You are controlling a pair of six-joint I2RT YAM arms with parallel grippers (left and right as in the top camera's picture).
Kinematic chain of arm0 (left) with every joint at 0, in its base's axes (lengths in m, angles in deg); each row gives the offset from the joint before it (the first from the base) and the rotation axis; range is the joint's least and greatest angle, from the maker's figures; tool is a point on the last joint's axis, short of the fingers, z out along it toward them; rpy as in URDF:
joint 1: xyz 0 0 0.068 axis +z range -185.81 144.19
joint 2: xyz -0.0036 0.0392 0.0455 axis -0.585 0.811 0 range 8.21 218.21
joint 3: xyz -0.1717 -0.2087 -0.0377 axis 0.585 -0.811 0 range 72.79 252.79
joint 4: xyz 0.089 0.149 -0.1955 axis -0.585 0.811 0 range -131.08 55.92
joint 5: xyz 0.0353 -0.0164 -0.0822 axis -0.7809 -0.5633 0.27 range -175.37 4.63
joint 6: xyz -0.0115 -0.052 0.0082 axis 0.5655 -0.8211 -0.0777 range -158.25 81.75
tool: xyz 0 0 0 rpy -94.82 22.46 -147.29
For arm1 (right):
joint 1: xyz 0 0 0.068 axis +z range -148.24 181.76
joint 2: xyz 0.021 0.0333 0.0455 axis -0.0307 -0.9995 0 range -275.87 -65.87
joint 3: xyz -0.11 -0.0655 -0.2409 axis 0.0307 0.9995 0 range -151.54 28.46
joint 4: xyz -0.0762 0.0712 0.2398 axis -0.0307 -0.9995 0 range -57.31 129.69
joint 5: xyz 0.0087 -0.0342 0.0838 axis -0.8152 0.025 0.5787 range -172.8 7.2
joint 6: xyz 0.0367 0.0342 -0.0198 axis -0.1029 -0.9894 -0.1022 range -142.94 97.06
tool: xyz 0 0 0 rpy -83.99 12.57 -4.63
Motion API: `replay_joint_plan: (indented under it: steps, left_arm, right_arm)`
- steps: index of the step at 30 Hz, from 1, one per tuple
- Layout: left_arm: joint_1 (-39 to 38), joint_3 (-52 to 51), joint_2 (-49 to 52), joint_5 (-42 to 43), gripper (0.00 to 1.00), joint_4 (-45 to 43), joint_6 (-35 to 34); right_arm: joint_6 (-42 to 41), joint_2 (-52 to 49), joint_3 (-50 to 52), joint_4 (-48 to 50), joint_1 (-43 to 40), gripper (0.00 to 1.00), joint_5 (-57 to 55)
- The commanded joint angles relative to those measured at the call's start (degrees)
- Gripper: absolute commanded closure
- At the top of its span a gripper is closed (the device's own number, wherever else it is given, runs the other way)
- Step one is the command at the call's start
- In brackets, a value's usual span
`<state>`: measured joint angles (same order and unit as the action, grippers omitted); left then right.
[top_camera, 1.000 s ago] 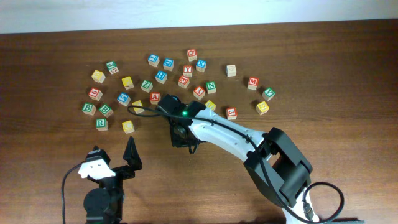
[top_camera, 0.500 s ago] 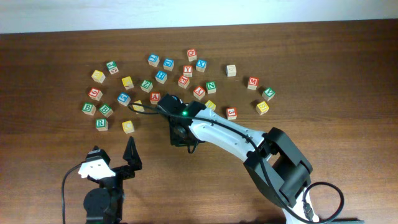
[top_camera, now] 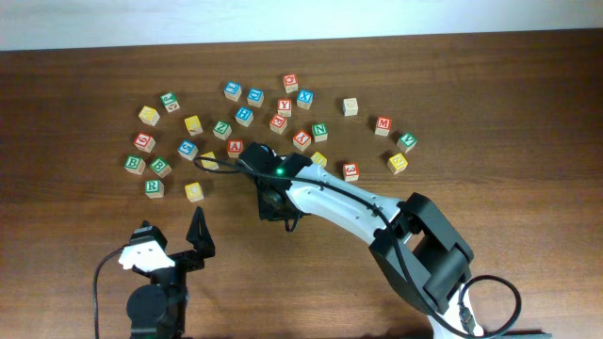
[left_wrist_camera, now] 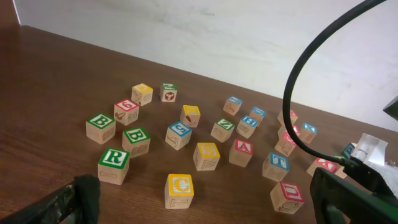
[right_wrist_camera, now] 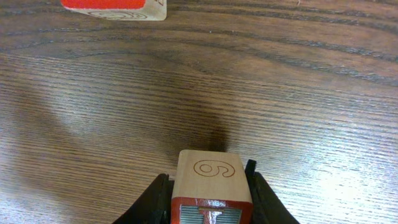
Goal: Spell out ICRA
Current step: 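Carry the I block toward the front center and lower it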
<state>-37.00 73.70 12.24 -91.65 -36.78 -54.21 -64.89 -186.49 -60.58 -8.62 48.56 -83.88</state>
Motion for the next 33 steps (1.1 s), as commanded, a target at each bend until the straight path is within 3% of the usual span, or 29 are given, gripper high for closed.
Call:
replay_joint_plan:
  steps: [1,18,24,33]
  left_arm:
    - [0.1,-0.3,-0.2,-0.6,0.01,-0.1,0.9]
    - [0.1,-0.3,-0.2,-0.6,0.01,-0.1,0.9]
    - [0.1,-0.3,-0.2,-0.6,0.01,-0.1,0.9]
    - [0.1,-0.3,-0.2,-0.6,0.01,-0.1,0.9]
  right_arm:
    - [0.2,-0.9,0.0,-0.1,0.4,0.72,-1.1]
    - [-0.6,-0.9,0.0,-0.5,0.4,0.77,-1.1]
    - [-0.6,-0.9,0.0,-0.2,0.4,0.70,-1.1]
    - [-2.1,-0.9,0.0,0.1,0.2,0.69,-1.2]
